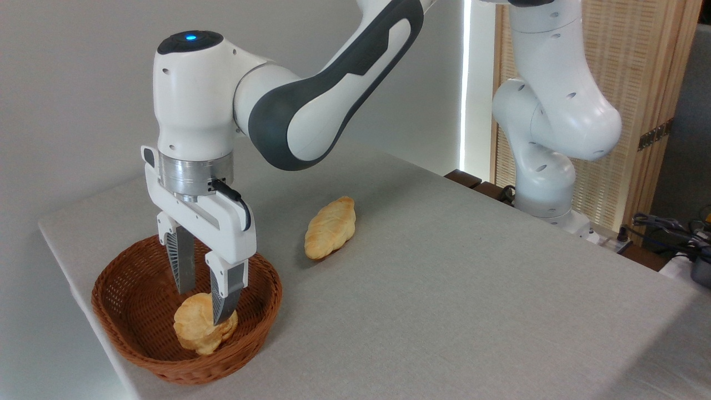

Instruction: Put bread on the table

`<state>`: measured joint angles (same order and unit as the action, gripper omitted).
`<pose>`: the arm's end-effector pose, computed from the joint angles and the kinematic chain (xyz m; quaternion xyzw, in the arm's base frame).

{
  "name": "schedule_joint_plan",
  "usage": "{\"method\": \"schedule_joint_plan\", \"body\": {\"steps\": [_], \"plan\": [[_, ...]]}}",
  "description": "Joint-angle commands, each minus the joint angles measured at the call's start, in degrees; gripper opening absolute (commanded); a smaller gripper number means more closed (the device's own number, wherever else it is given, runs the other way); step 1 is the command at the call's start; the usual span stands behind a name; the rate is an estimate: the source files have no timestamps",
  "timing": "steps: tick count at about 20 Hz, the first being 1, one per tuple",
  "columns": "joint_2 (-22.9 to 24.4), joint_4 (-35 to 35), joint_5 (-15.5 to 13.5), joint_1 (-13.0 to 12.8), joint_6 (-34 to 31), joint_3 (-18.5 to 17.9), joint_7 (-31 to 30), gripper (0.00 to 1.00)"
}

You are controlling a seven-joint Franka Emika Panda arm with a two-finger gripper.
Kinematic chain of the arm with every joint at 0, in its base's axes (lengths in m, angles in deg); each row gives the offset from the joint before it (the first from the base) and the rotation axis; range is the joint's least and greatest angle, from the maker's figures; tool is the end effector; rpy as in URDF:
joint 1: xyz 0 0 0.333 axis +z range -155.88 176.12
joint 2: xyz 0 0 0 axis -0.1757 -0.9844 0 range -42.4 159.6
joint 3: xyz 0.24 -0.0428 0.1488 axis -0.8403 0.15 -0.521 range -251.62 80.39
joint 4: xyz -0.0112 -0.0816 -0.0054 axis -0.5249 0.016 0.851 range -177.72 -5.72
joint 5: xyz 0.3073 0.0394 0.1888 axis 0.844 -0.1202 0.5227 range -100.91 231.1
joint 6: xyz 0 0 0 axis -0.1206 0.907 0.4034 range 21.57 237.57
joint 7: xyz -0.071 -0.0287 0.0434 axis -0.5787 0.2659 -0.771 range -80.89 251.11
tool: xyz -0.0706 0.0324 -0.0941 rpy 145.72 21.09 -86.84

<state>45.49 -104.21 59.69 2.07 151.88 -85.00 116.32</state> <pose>0.6065 -0.0957 0.4167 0.9410 -0.3141 0.1249 0.0168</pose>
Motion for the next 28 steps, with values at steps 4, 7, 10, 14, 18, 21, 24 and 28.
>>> {"method": "schedule_joint_plan", "body": {"steps": [4, 7, 10, 14, 18, 21, 24, 28], "plan": [[-1.5, 1.0, 4.1, -0.6, 0.4, -0.5, 0.1, 1.0], [-2.1, 1.0, 7.1, -0.7, 0.2, 0.0, 0.0, 1.0], [-2.4, 1.0, 7.3, -0.8, 0.3, 0.1, 0.0, 1.0], [-2.5, 1.1, 8.3, -0.8, 0.3, 0.1, 0.0, 0.6], [-2.5, 1.1, 8.1, -0.8, 0.4, 0.1, 0.0, 0.49], [-2.4, 1.1, 7.6, -0.8, 0.4, 0.1, -0.1, 0.5], [-2.1, 1.1, 7.5, -0.9, 0.3, 0.2, -0.6, 0.51], [0.2, 1.1, 5.8, -1.0, -0.1, 0.4, -1.0, 0.52]]}}
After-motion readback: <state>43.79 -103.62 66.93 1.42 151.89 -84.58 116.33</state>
